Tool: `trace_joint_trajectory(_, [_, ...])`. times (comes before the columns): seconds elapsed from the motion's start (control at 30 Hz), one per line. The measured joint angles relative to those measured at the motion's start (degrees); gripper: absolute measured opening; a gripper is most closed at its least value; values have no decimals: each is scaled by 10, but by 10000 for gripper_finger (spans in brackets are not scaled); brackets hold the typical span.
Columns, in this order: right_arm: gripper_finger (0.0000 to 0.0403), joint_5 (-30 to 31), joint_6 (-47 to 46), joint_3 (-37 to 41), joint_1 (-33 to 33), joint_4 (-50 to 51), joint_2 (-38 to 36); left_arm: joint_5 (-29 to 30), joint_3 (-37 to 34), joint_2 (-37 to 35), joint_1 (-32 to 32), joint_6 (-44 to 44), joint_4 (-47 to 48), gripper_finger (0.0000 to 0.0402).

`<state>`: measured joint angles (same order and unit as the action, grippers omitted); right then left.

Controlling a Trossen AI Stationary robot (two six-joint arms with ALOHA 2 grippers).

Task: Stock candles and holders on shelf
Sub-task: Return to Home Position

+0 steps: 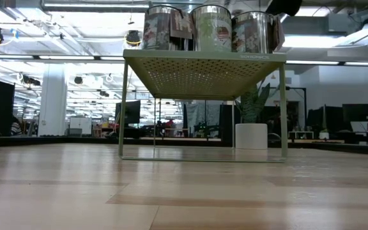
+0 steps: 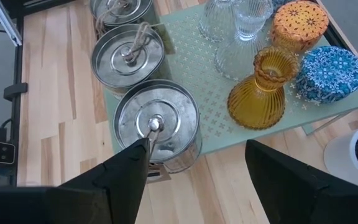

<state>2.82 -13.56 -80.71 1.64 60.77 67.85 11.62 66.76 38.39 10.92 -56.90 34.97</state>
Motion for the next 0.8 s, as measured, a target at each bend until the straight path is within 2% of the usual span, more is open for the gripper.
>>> trace_joint_trajectory(0.1, [256,1,13,0,0,-10,0,3,0,-1,0,14,0,376])
trace_joint_trajectory(0.17, [256,-7,35,0,8,-49,0,-16,0,-3,0,95,1,375])
trace_joint_trajectory(0.27, [256,-86,71,2,43,-125,-31,-56,-1,-12,0,212,-4,376])
trace_joint_trajectory(0.33, [256,-147,91,0,68,-185,-68,-53,-1,-19,0,263,-4,377])
trace_joint_trajectory(0.4, [256,-175,112,4,90,-209,-103,-31,-1,-24,0,306,-6,376])
trace_joint_trajectory(0.63, [256,-180,122,72,122,-235,-245,19,-7,-72,0,378,-8,375])
trace_joint_trajectory(0.8, [256,-181,98,176,131,-275,-363,23,-77,-123,0,379,-44,376])
